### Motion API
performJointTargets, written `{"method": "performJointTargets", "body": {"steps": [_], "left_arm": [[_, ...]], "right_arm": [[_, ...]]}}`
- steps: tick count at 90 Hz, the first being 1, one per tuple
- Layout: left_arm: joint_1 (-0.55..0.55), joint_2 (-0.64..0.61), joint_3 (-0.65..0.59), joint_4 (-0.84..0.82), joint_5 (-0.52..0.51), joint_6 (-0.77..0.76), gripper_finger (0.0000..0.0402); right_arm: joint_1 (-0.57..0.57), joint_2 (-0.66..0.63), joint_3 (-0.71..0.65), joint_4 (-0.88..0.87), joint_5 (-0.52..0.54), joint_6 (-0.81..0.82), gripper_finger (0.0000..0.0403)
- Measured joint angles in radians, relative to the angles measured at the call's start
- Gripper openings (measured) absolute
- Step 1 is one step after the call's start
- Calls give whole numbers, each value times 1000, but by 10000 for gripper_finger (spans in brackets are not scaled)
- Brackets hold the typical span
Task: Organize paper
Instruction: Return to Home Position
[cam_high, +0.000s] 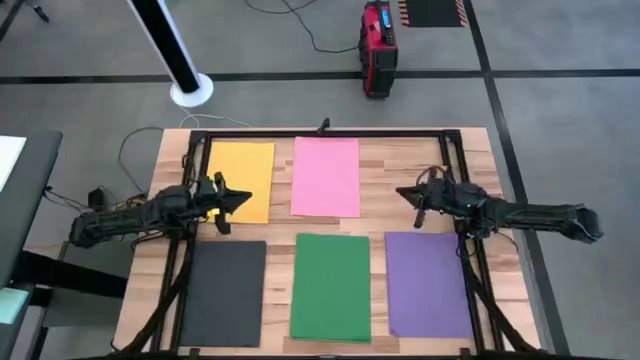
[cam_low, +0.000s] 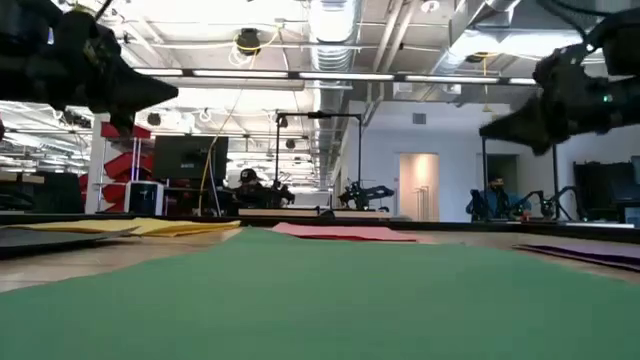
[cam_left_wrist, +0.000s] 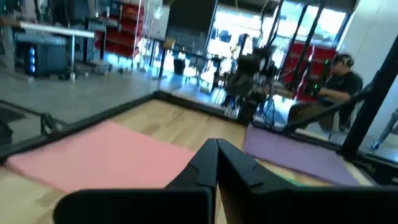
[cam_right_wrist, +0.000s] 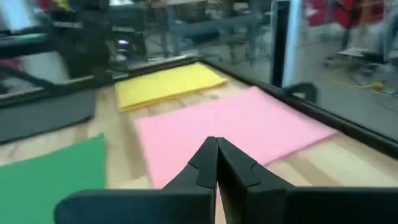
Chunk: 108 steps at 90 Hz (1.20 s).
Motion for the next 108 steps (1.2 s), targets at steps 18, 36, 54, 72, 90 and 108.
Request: {"method": "performJointTargets", "body": {"steps": [18,36,54,72,90,108], "left_arm": [[-37,0,-2,-2,-21,16,0],[-77,3,-3,4,-73,52,0],[-78,4,-5,5,-85,63,0],[-63,4,-5,6,-94,71,0],[-31,5,-6,6,-96,50,0],[-7,5,-6,6,-100,53,0]], "right_arm": [[74,-94,0,-72,104,-60,0],[178,-237,38,-213,127,-68,0],[223,-272,93,-463,112,55,0],[155,-273,58,-314,-150,35,0],[12,-246,35,-234,-341,22,0],[-98,-163,35,-232,-368,60,0]]}}
